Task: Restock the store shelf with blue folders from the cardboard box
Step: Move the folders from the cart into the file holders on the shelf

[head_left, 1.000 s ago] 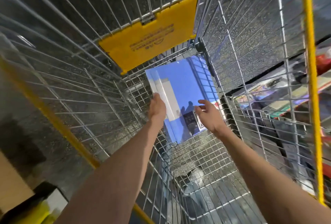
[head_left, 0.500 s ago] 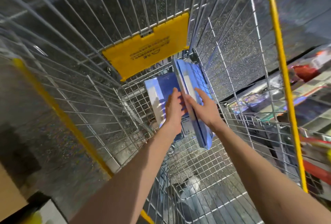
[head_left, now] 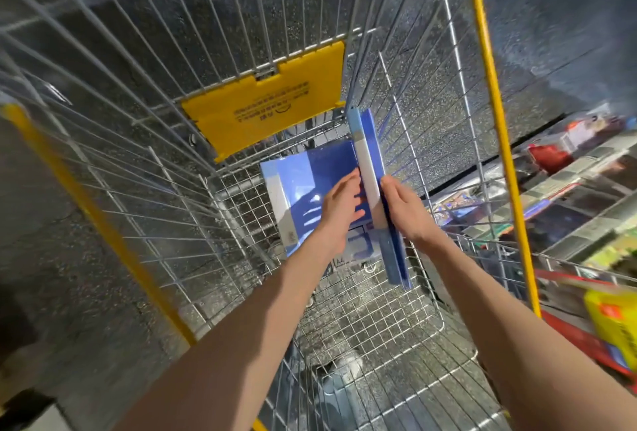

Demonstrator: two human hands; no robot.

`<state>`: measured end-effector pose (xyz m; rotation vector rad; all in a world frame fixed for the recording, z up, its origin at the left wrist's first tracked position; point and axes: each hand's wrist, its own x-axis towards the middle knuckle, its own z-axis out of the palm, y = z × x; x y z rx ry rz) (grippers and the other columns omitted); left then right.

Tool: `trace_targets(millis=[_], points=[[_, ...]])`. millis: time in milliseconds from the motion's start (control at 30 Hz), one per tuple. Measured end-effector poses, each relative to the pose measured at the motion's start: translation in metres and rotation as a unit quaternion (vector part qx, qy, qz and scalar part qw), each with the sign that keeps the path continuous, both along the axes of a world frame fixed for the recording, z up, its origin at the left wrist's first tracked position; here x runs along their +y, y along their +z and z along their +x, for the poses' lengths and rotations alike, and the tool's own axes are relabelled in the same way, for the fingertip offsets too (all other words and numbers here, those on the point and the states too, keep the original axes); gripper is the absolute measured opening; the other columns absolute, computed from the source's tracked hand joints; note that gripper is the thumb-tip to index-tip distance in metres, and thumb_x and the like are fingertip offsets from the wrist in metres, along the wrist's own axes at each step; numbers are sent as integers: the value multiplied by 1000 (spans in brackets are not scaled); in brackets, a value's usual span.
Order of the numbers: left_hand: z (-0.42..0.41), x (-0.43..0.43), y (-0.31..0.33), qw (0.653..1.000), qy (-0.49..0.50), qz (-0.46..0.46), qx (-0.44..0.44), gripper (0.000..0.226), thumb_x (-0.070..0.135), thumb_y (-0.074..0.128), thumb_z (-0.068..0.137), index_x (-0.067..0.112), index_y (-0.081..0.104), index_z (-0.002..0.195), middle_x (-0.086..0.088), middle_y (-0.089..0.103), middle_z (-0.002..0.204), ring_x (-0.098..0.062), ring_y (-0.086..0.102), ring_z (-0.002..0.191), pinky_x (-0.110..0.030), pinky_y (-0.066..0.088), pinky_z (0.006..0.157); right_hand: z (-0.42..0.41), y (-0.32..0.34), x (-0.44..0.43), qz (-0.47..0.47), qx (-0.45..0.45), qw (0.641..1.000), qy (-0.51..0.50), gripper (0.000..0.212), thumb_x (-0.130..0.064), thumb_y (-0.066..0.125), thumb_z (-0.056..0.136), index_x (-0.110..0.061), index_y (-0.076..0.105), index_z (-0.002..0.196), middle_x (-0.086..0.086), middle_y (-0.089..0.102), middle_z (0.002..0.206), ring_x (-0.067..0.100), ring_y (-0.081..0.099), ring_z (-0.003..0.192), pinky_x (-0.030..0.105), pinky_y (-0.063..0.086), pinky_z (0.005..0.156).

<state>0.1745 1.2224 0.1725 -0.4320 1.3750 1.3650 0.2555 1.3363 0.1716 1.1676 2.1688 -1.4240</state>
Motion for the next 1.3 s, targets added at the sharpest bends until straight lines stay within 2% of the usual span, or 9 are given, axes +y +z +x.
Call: trace_targets(millis=[200, 367, 500, 667, 833, 933, 1100, 1233, 1300], points=[[4, 6, -2, 1000, 1, 10, -10, 40, 48, 40, 107, 28, 58, 137, 5, 61, 118, -17, 58, 113, -31, 49, 93, 2, 1, 2, -26, 11, 999, -37, 45, -53, 37, 103, -17, 65, 102, -1, 69, 96, 15, 60, 88, 36, 48, 83], [1, 5, -10, 1000, 11, 8, -19, 54, 45, 20, 110, 21, 60, 138, -4, 65, 122, -23, 60, 110, -32, 49, 87, 8, 5, -6, 84, 24, 996, 25, 27, -48, 63, 95, -36, 62, 119, -25, 66, 95, -19, 59, 85, 1, 40, 68], [-9, 4, -6, 998, -62, 15, 2, 61, 48, 16, 110, 16, 57, 142, -6, 64, 127, -23, 61, 111, -38, 45, 103, 13, 3, -13, 152, 10, 988, 30, 29, -34, 55, 102, -9, 55, 117, -7, 55, 65, 5, 54, 51, 20, 41, 51], [-20, -5, 12, 995, -97, -21, 32, 49, 43, 28, 110, 16, 52, 144, -12, 67, 130, -27, 64, 113, -33, 46, 91, 17, 28, -4, 172, -20, 985, 18, 27, -21, 50, 105, 6, 52, 104, 2, 51, 60, 33, 55, 66, 28, 23, 57], [-18, -27, 33, 989, -91, -79, 83, 21, 37, 47, 102, 20, 59, 100, -7, 64, 100, -23, 59, 83, -30, 46, 70, 33, 79, -8, 143, -6, 989, 36, 33, -30, 54, 103, -18, 43, 73, -1, 44, 57, 25, 44, 63, 30, 21, 57], [-10, -38, 53, 974, -113, -129, 150, 32, 43, 47, 100, 18, 58, 83, -9, 58, 92, -27, 55, 90, -36, 44, 84, 44, 121, -20, 120, 43, 991, 35, 32, -35, 53, 102, -21, 47, 74, -5, 41, 59, 15, 41, 57, 31, 26, 58], [10, -62, 95, 966, -68, -151, 198, 100, 79, 48, 76, 9, 44, 147, -16, 52, 147, -38, 54, 129, -52, 44, 105, 78, 195, -29, -57, 168, 983, -39, 23, -36, 55, 102, -16, 66, 106, -12, 69, 79, -5, 57, 65, 16, 42, 57], [27, -74, 130, 963, 14, -80, 258, 120, 100, 59, 51, 19, 56, 139, 1, 62, 137, -23, 64, 118, -40, 53, 92, 123, 264, -34, -102, 255, 959, -74, 21, -32, 53, 103, -18, 63, 92, -5, 41, 60, 5, 29, 46, 17, 22, 39], [28, -81, 129, 960, 22, -43, 276, 116, 101, 64, 41, 25, 64, 128, 1, 69, 128, -20, 69, 109, -42, 56, 93, 147, 293, -41, -96, 293, 947, -87, 24, -30, 51, 103, -19, 63, 85, -7, 49, 56, 4, 37, 41, 16, 30, 37]])
